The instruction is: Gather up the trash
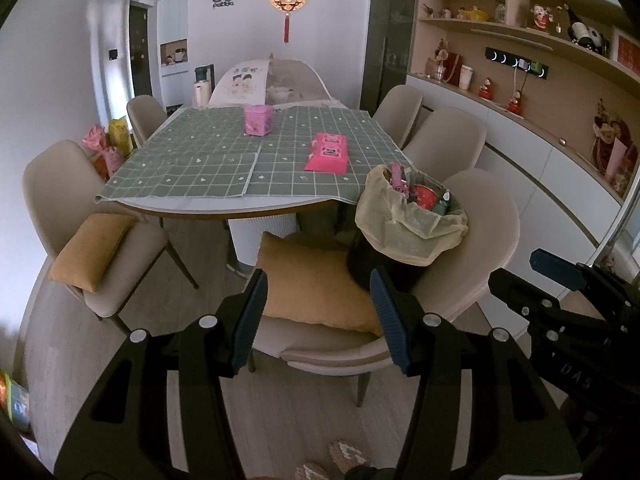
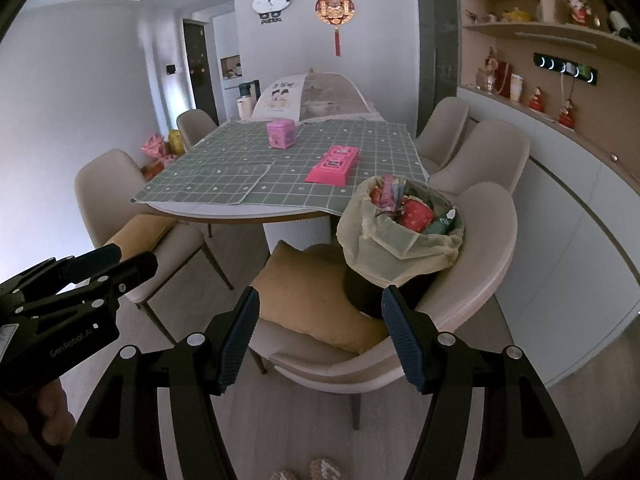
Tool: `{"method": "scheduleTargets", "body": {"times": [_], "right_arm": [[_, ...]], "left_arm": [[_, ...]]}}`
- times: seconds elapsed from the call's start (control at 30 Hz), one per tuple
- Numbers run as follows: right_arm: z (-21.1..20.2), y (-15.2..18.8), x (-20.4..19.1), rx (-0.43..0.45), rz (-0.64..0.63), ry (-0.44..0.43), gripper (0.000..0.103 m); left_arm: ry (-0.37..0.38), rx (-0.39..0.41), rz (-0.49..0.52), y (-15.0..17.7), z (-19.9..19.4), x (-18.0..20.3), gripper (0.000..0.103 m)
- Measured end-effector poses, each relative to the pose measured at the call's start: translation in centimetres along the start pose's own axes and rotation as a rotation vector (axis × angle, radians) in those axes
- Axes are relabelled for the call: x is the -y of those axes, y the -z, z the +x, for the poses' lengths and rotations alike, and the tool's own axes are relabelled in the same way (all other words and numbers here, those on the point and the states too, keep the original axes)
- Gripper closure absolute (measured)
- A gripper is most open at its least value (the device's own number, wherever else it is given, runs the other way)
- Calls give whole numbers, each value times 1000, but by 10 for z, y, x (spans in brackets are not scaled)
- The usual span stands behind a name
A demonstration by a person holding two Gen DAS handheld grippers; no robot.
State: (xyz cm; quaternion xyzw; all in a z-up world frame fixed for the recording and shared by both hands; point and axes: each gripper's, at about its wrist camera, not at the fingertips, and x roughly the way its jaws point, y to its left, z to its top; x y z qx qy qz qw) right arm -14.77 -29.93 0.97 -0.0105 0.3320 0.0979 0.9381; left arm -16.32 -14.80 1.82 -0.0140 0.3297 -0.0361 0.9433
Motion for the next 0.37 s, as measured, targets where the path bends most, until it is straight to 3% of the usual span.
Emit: {"method": "scheduleTargets", "body": {"times": [0.37], "right_arm": [[12,-1,-13,-21,20,-6,43]], "left_arm": [[1,-6,-4,0,6,-17,52]]}}
